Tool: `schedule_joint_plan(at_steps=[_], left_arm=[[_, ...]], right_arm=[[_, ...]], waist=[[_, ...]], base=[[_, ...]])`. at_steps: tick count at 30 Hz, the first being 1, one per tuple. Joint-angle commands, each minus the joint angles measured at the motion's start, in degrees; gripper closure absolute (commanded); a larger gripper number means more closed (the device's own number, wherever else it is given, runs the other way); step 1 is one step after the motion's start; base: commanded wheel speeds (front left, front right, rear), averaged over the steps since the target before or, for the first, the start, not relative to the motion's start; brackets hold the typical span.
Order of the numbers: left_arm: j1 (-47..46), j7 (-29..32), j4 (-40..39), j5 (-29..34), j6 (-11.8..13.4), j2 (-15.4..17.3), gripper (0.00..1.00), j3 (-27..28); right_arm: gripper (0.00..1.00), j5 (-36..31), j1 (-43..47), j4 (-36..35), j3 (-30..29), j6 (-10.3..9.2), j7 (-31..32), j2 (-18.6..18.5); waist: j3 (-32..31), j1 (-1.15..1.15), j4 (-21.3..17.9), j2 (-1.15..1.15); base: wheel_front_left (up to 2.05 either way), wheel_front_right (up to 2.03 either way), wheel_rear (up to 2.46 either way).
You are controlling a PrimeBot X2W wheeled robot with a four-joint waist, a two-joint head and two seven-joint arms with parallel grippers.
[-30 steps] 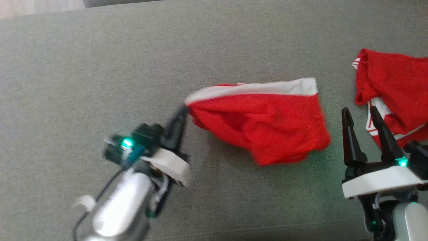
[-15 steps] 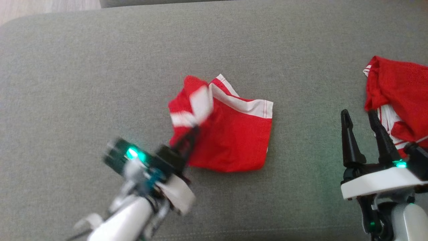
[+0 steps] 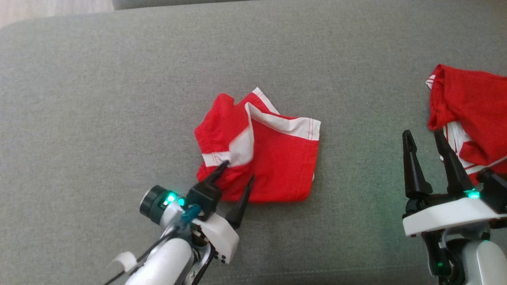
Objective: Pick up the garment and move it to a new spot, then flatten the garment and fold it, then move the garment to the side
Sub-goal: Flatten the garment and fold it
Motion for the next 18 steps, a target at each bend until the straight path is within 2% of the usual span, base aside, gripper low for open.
schedule_joint_plan(at_steps=[1, 9, 18], left_arm=[[-0.55, -1.50, -2.33, -1.03, 0.41, 0.15, 0.00, 2.81], [5.22, -4.86, -11.53, -5.07, 2.41, 0.86, 0.00, 6.17], [8.02, -6.42, -17.89, -6.87, 8.82, 2.46, 0.00, 14.92]], right_arm=[[0.00, -0.56, -1.22, -2.16, 1.19, 0.39, -0.24, -0.19], [0.00, -2.63, -0.50, -3.37, 2.13, 0.39, 0.53, -1.15], [0.00, -5.02, 0.55, -3.98, 3.28, 0.39, 1.26, -2.33]], waist=[[-0.59, 0.00, 0.34, 0.00], [-2.94, 0.00, 2.05, 0.00], [-5.23, 0.00, 3.34, 0.00]], base=[[0.00, 0.00, 0.00], [0.00, 0.00, 0.00], [0.00, 0.00, 0.00]])
